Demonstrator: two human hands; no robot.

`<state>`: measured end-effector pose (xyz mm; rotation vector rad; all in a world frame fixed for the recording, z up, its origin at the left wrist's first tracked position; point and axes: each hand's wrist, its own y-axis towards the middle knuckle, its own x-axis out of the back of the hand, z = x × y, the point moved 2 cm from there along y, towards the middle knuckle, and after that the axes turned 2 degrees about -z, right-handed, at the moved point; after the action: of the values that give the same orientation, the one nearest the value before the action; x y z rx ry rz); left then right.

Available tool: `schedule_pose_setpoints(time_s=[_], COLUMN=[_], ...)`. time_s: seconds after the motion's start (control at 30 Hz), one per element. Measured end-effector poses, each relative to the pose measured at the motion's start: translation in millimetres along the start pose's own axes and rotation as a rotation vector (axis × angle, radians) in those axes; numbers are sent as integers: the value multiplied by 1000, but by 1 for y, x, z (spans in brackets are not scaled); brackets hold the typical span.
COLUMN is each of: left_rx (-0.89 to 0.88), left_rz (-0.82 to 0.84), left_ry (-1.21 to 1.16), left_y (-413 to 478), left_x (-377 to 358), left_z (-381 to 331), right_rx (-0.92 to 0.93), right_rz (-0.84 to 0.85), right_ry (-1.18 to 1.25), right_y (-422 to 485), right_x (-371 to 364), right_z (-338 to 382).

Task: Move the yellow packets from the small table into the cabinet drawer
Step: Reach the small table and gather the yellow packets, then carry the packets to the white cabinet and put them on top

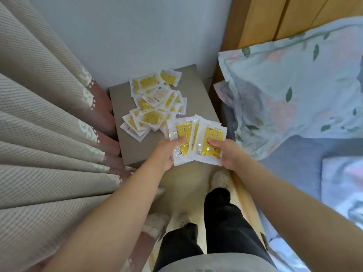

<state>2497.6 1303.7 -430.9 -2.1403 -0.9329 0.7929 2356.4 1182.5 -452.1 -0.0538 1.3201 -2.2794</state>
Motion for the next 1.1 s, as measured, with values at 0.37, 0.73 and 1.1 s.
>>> schedule_pose_setpoints(time_s=[0.37, 0.73, 1.1], left_rx=[106, -51, -117], left_rz=[227, 486, 937], left_ry=[434, 1115, 1582], left_y=[-69, -197, -414], left_x=[-60, -175, -250], left_z=[138, 347, 659], right_rx=[42, 191, 197], right_rz=[-291, -614, -1081], right_ry=[328, 738, 1161], right_y=[-113, -281, -511], right_x=[132, 323, 465], right_z=[-145, -342, -642])
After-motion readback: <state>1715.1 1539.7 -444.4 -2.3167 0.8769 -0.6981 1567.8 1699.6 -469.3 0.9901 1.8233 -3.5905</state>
